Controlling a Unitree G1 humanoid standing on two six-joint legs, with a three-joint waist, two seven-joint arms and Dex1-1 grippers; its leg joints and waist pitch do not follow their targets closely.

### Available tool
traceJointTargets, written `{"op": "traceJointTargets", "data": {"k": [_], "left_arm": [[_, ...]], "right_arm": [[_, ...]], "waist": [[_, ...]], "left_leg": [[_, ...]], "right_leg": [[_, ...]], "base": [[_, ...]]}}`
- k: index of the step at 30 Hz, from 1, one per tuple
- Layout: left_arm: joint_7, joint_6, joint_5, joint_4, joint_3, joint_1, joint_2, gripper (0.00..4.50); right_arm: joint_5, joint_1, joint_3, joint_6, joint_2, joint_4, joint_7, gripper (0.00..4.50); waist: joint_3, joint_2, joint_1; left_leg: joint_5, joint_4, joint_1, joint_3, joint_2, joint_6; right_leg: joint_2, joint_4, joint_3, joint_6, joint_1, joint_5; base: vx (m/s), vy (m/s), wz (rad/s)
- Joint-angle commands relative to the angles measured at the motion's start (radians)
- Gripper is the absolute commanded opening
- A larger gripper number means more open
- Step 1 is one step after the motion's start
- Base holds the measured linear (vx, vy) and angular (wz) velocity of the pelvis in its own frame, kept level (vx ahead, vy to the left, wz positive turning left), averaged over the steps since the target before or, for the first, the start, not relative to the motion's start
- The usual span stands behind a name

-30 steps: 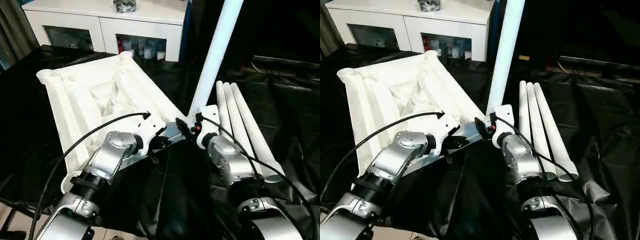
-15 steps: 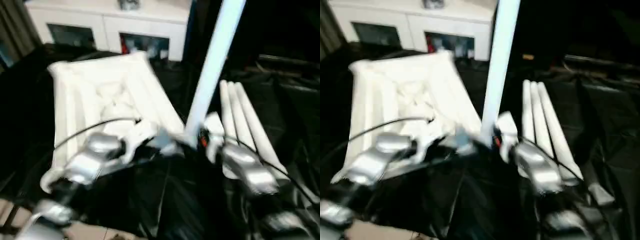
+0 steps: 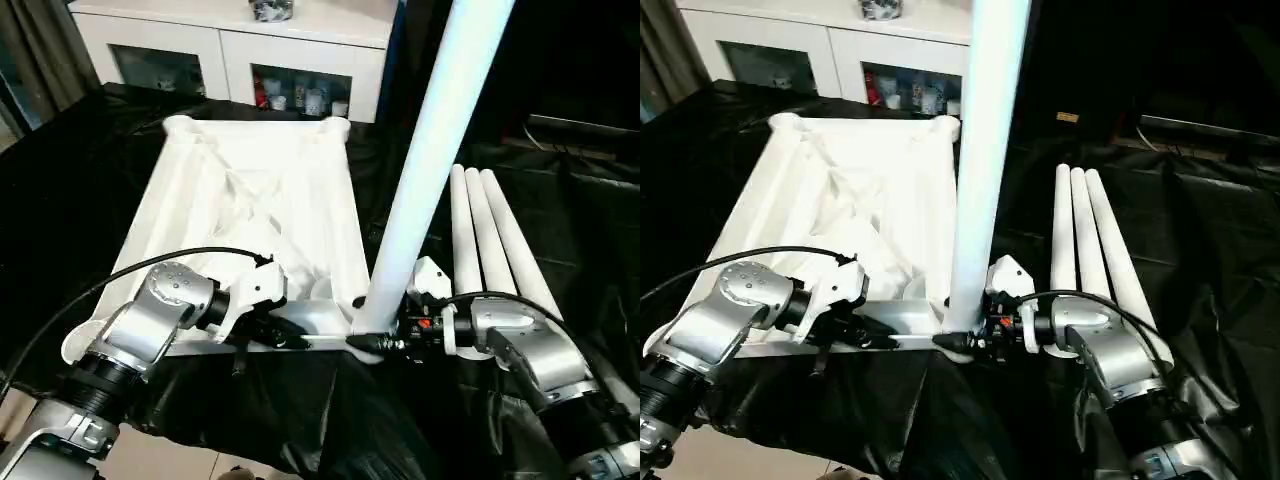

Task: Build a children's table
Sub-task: Rotate leg to tighten

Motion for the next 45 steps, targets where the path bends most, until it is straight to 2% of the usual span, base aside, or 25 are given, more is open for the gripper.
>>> {"op": "traceJointTargets", "data": {"k": [1,4,5,7,8,9,10,12,14,15,18,20,21,22,24,25,27,30,31,32,33,34,38,41,45], "left_arm": [[0.035,0.016,-0.023,0.002,-0.003,-0.010,-0.033,0.00],[0.121,0.058,-0.015,0.019,0.021,-0.021,-0.079,0.00],[0.174,0.088,-0.013,0.028,0.034,-0.030,-0.111,0.00],[0.259,0.115,0.003,0.041,0.042,-0.044,-0.159,0.00],[0.283,0.126,0.011,0.045,0.042,-0.049,-0.174,0.00],[0.292,0.127,0.014,0.046,0.042,-0.050,-0.179,0.00],[0.327,0.135,0.026,0.051,0.042,-0.056,-0.196,0.00],[0.390,0.162,0.044,0.054,0.046,-0.065,-0.242,0.00],[0.431,0.176,0.055,0.052,0.047,-0.068,-0.268,0.00],[0.474,0.190,0.069,0.044,0.043,-0.069,-0.297,0.00],[0.506,0.208,0.078,0.021,0.030,-0.062,-0.329,0.00],[0.500,0.200,0.078,0.020,0.022,-0.060,-0.328,0.00],[0.492,0.191,0.080,0.020,0.018,-0.058,-0.324,0.00],[0.479,0.182,0.081,0.020,0.014,-0.056,-0.315,0.00],[0.451,0.160,0.075,0.015,0.008,-0.050,-0.297,0.00],[0.422,0.140,0.068,0.009,0.002,-0.044,-0.277,0.00],[0.408,0.123,0.072,0.006,-0.001,-0.040,-0.266,0.00],[0.329,0.055,0.066,-0.004,-0.011,-0.025,-0.217,0.00],[0.329,0.055,0.066,-0.004,-0.011,-0.025,-0.217,0.00],[0.273,0.027,0.065,0.001,-0.019,-0.023,-0.176,0.00],[0.273,0.027,0.065,0.001,-0.019,-0.023,-0.176,0.00],[0.219,0.000,0.057,0.006,-0.022,-0.021,-0.141,0.00],[0.152,-0.021,0.038,0.013,-0.021,-0.021,-0.104,0.00],[0.108,-0.042,0.029,0.020,-0.022,-0.021,-0.078,0.00],[0.032,-0.074,0.019,0.031,-0.028,-0.019,-0.035,0.00]], "right_arm": [[-0.006,0.010,0.021,0.026,0.033,-0.001,-0.045,2.83],[-0.037,-0.003,-0.011,0.006,0.097,0.061,-0.174,2.82],[-0.059,-0.021,-0.038,-0.019,0.142,0.120,-0.272,2.80],[-0.083,-0.059,-0.081,-0.043,0.210,0.222,-0.428,2.80],[-0.088,-0.074,-0.094,-0.049,0.231,0.255,-0.477,2.79],[-0.087,-0.077,-0.098,-0.050,0.236,0.263,-0.486,2.79],[-0.084,-0.091,-0.111,-0.052,0.257,0.290,-0.525,2.79],[-0.079,-0.120,-0.128,-0.057,0.298,0.343,-0.609,2.79],[-0.082,-0.135,-0.131,-0.059,0.319,0.366,-0.650,2.79],[-0.091,-0.152,-0.131,-0.064,0.343,0.393,-0.698,2.79],[-0.109,-0.168,-0.134,-0.101,0.372,0.424,-0.725,2.79],[-0.101,-0.175,-0.151,-0.107,0.383,0.430,-0.717,3.49],[-0.098,-0.181,-0.159,-0.111,0.385,0.437,-0.707,3.49],[-0.103,-0.185,-0.160,-0.121,0.383,0.442,-0.698,3.51],[-0.113,-0.190,-0.156,-0.146,0.374,0.447,-0.683,3.70],[-0.114,-0.187,-0.148,-0.164,0.359,0.438,-0.654,3.92],[-0.109,-0.184,-0.143,-0.174,0.350,0.432,-0.631,3.97],[-0.086,-0.142,-0.101,-0.191,0.291,0.349,-0.469,4.04],[-0.086,-0.142,-0.101,-0.191,0.291,0.349,-0.469,4.04],[-0.064,-0.105,-0.074,-0.178,0.238,0.274,-0.353,4.04],[-0.064,-0.105,-0.074,-0.178,0.238,0.274,-0.353,4.04],[-0.042,-0.077,-0.053,-0.157,0.192,0.213,-0.260,4.04],[-0.030,-0.051,-0.033,-0.137,0.136,0.152,-0.153,4.04],[-0.022,-0.036,-0.015,-0.121,0.094,0.113,-0.083,3.89],[-0.016,-0.022,0.020,-0.083,0.029,0.065,0.008,3.69]], "waist": [[-0.063,0.000,-0.002],[-0.060,-0.002,-0.006],[-0.057,-0.005,-0.007],[-0.053,-0.004,-0.021],[-0.054,-0.007,-0.031],[-0.054,-0.007,-0.034],[-0.055,-0.008,-0.035],[-0.055,-0.006,-0.036],[-0.056,-0.005,-0.036],[-0.056,0.001,-0.035],[-0.058,-0.002,-0.037],[-0.060,0.000,-0.035],[-0.060,0.000,-0.036],[-0.061,0.004,-0.036],[-0.063,0.004,-0.034],[-0.064,0.003,-0.034],[-0.067,0.004,-0.033],[-0.068,0.004,-0.028],[-0.068,0.004,-0.028],[-0.066,0.005,-0.023],[-0.067,0.005,-0.020],[-0.066,0.007,-0.020],[-0.060,0.006,-0.014],[-0.060,0.005,-0.013],[-0.061,0.005,-0.006]], "left_leg": [[-0.140,-0.066,0.004,-0.007,0.040,0.055],[-0.171,-0.067,0.005,-0.008,0.036,0.033],[-0.183,-0.068,0.008,-0.007,0.037,0.026],[-0.218,-0.071,0.005,-0.012,0.034,-0.002],[-0.236,-0.072,0.003,-0.018,0.031,-0.015],[-0.236,-0.074,0.000,-0.019,0.031,-0.013],[-0.232,-0.073,-0.003,-0.021,0.030,-0.010],[-0.249,-0.069,0.007,-0.017,0.030,0.003],[-0.236,-0.069,0.007,-0.016,0.030,0.010],[-0.237,-0.069,0.008,-0.016,0.031,0.010],[-0.242,-0.069,0.005,-0.015,0.031,0.010],[-0.230,-0.070,0.003,-0.015,0.031,0.017],[-0.227,-0.070,0.002,-0.015,0.032,0.020],[-0.222,-0.070,0.002,-0.015,0.032,0.021],[-0.212,-0.067,0.004,-0.012,0.033,0.025],[-0.198,-0.068,-0.001,-0.013,0.033,0.029],[-0.181,-0.067,0.000,-0.012,0.033,0.037],[-0.143,-0.064,-0.001,-0.010,0.035,0.063],[-0.143,-0.064,-0.001,-0.010,0.035,0.063],[-0.148,-0.065,0.004,-0.010,0.036,0.070],[-0.150,-0.063,0.007,-0.009,0.037,0.073],[-0.155,-0.065,0.009,-0.007,0.039,0.077],[-0.206,-0.069,0.011,-0.008,0.041,0.058],[-0.208,-0.070,0.008,-0.009,0.040,0.047],[-0.188,-0.069,0.007,-0.008,0.040,0.053]], "right_leg": [[-0.079,-0.062,0.051,-0.228,0.055,-0.191],[-0.080,-0.071,0.051,-0.207,0.053,-0.273],[-0.080,-0.075,0.051,-0.195,0.047,-0.314],[-0.083,-0.081,0.047,-0.174,0.045,-0.414],[-0.083,-0.087,0.042,-0.145,0.050,-0.472],[-0.083,-0.090,0.041,-0.134,0.052,-0.486],[-0.084,-0.091,0.041,-0.125,0.054,-0.488],[-0.082,-0.099,0.044,-0.120,0.042,-0.492],[-0.080,-0.098,0.044,-0.128,0.042,-0.469],[-0.079,-0.096,0.045,-0.133,0.040,-0.457],[-0.078,-0.093,0.044,-0.144,0.042,-0.422],[-0.076,-0.088,0.045,-0.158,0.045,-0.375],[-0.076,-0.087,0.045,-0.161,0.046,-0.363],[-0.076,-0.083,0.046,-0.171,0.046,-0.339],[-0.077,-0.081,0.048,-0.187,0.046,-0.302],[-0.077,-0.077,0.048,-0.194,0.051,-0.275],[-0.077,-0.072,0.048,-0.203,0.053,-0.233],[-0.076,-0.064,0.048,-0.224,0.057,-0.162],[-0.076,-0.064,0.048,-0.224,0.057,-0.162],[-0.073,-0.067,0.048,-0.224,0.056,-0.159],[-0.074,-0.065,0.049,-0.225,0.055,-0.153],[-0.073,-0.064,0.050,-0.235,0.050,-0.145],[-0.075,-0.071,0.051,-0.226,0.049,-0.227],[-0.076,-0.072,0.051,-0.214,0.050,-0.254],[-0.076,-0.070,0.052,-0.206,0.051,-0.247]], "base": [[0.000,0.000,0.00],[0.000,0.000,0.00],[0.000,0.000,0.00],[0.000,0.000,0.00],[-0.057,0.004,-0.13],[-0.057,0.004,-0.13],[0.000,0.000,0.00],[0.000,0.000,0.00],[0.000,0.000,0.00],[0.000,0.000,0.00],[0.000,0.000,0.00],[0.000,0.000,0.00],[0.000,0.000,0.00],[0.000,0.000,0.00],[0.000,0.000,0.00],[0.000,0.000,0.00],[0.000,0.000,0.00],[0.000,0.000,0.00],[0.000,0.000,0.00],[0.000,0.000,0.00],[0.000,0.000,0.00],[0.000,0.000,0.00],[0.000,0.000,0.00],[0.000,0.000,0.00],[0.000,0.000,0.00]]}}
